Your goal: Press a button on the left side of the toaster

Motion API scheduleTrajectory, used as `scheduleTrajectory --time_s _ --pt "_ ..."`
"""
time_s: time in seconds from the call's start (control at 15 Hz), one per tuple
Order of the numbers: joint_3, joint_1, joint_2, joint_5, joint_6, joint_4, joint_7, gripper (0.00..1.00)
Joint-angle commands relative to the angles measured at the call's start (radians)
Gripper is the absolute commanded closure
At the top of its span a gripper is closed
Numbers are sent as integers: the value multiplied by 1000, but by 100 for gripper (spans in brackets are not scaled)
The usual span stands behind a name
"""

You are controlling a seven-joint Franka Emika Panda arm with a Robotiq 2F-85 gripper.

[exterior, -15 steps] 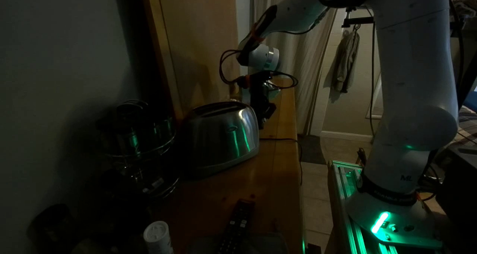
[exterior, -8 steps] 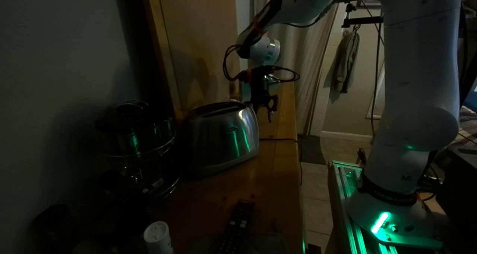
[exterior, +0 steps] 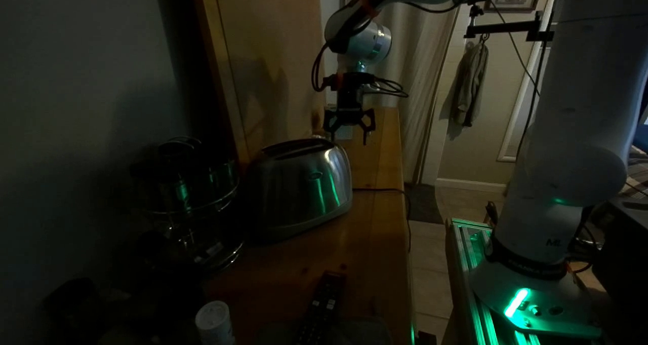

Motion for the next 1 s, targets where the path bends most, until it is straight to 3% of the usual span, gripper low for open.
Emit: scheduleTrajectory --time_s 0.0,0.47,0.53,0.93 --pt "46 15 -160 -45 139 -113 48 0" --pt "179 14 -355 -185 322 -249 151 0" --pt "156 7 -271 -135 263 -175 107 0" --pt "160 5 -277 -139 268 -186 110 0"
